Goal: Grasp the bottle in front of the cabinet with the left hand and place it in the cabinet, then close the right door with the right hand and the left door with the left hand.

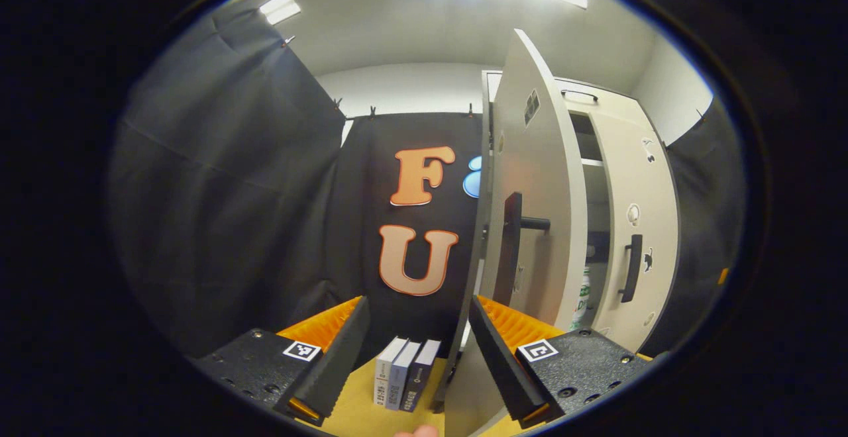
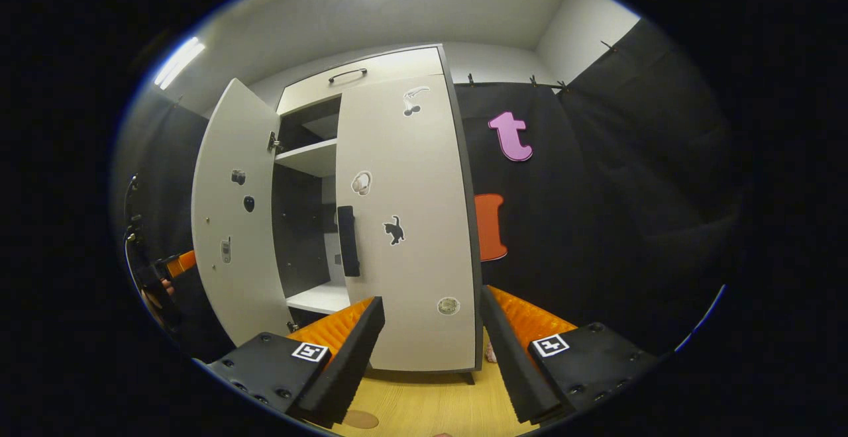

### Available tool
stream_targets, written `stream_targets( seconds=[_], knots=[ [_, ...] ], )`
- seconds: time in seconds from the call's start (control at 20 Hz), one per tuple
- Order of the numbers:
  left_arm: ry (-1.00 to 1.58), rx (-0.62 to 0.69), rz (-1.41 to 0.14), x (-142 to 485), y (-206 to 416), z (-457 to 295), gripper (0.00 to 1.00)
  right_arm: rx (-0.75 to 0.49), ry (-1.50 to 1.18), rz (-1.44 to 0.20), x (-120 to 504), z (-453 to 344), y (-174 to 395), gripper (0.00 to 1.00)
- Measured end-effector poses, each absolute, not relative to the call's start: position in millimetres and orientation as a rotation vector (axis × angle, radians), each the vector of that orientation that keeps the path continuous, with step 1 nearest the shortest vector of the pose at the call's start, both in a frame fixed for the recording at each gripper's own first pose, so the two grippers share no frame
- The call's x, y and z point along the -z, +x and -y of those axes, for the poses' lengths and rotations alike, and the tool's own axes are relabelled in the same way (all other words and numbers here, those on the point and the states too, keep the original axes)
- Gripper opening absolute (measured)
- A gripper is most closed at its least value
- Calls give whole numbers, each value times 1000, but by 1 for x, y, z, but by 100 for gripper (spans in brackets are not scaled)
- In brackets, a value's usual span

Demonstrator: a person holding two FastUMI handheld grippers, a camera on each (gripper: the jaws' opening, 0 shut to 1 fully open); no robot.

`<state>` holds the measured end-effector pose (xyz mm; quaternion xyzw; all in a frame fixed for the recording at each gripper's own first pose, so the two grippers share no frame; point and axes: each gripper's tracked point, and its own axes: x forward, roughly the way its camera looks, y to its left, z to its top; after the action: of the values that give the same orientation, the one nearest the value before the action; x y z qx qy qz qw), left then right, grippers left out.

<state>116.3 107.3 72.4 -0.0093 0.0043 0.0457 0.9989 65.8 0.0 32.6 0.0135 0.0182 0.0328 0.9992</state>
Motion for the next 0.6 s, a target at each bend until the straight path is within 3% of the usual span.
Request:
stream_targets(
  seconds=[0.05,0.25,0.3,0.4,0.5,0.55,0.6],
  knots=[
    [-20,-74,-11,-72,117,-98,89,-61,30,-37,-32,2,64,95],
    [-19,-2,-19,-69,119,-63,89,-40,28,-35,-33,13,56,95],
    [-24,16,-21,-68,121,-54,93,-32,27,-34,-34,16,54,95],
    [-43,52,-26,-64,125,-39,89,-17,29,-29,-36,22,49,95],
    [-57,80,-28,-61,129,-25,93,0,27,-25,-38,28,42,95],
    [-59,92,-29,-60,132,-19,89,12,23,-25,-38,33,37,96],
    [-58,107,-32,-59,133,-12,94,24,18,-24,-38,38,35,96]
  ],
)
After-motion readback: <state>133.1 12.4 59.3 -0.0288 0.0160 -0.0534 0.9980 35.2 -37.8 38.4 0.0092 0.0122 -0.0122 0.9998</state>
